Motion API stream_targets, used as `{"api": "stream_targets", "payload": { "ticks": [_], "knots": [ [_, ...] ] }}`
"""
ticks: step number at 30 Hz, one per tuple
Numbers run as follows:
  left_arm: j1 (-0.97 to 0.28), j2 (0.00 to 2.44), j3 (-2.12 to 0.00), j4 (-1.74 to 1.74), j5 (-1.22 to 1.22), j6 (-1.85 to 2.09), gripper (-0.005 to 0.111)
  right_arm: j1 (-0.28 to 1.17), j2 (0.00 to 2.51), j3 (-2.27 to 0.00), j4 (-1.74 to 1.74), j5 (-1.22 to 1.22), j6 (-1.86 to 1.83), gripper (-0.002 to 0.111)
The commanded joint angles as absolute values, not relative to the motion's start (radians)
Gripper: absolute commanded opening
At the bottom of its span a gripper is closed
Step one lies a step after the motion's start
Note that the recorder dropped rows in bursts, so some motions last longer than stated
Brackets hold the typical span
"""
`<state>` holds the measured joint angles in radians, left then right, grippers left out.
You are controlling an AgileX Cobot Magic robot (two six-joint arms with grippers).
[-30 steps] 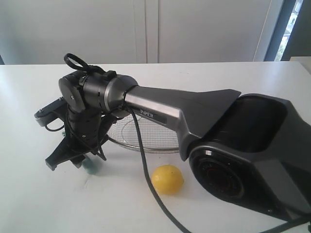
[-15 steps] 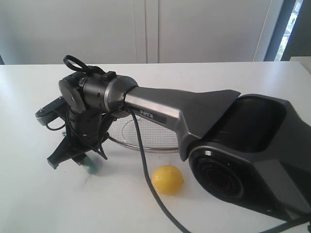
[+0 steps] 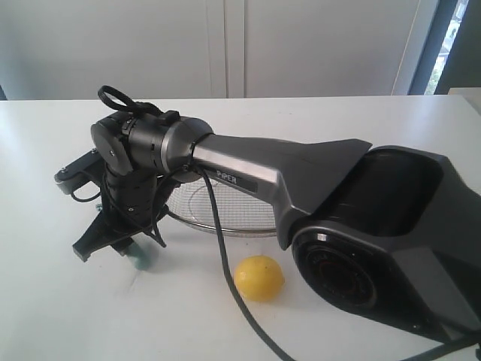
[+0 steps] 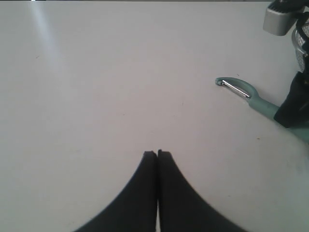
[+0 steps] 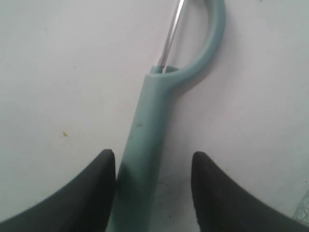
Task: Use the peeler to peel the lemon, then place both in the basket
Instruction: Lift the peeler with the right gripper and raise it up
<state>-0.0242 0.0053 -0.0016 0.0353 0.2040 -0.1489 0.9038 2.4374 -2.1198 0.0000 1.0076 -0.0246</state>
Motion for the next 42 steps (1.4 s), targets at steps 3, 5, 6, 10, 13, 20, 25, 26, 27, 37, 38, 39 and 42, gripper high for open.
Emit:
{"api": "stream_targets", "payload": {
  "ticks": [3,5,6,10,13,20,25,26,27,37,38,39,42],
  "knots": [
    [-0.023,0.0,0.0,0.034,0.204,-0.156,0.0,0.915,2.436,-2.127,0.007,0.995,-0.022,0.047],
    [-0.023,0.0,0.0,0.034,0.204,-0.156,0.0,0.917,2.436,-2.127,0.007,0.991,-0.022,0.047],
    [-0.023,0.0,0.0,0.034,0.204,-0.156,0.0,0.917,2.436,-2.127,0.007,0.99,-0.022,0.047],
    [-0.023,0.0,0.0,0.034,0.204,-0.156,0.0,0.917,2.436,-2.127,0.007,0.989,-0.022,0.047],
    [-0.023,0.0,0.0,0.034,0.204,-0.156,0.0,0.917,2.436,-2.127,0.007,0.989,-0.022,0.047],
    [-0.023,0.0,0.0,0.034,0.204,-0.156,0.0,0.917,2.456,-2.127,0.007,0.985,-0.022,0.047],
    [-0.023,0.0,0.0,0.034,0.204,-0.156,0.0,0.918,2.459,-2.127,0.007,0.983,-0.022,0.047],
    [-0.023,0.0,0.0,0.034,0.204,-0.156,0.0,0.918,2.459,-2.127,0.007,0.981,-0.022,0.047],
    [-0.023,0.0,0.0,0.034,0.204,-0.156,0.0,0.918,2.459,-2.127,0.007,0.981,-0.022,0.047],
    [-0.023,0.0,0.0,0.034,0.204,-0.156,0.0,0.918,2.474,-2.127,0.0,0.996,-0.022,0.046],
    [-0.023,0.0,0.0,0.034,0.204,-0.156,0.0,0.918,2.474,-2.127,0.0,0.996,-0.022,0.045],
    [-0.023,0.0,0.0,0.034,0.204,-0.156,0.0,0.918,2.474,-2.127,0.0,0.996,-0.022,0.044],
    [-0.023,0.0,0.0,0.034,0.204,-0.156,0.0,0.918,2.474,-2.127,0.0,1.002,-0.022,0.039]
  ]
}}
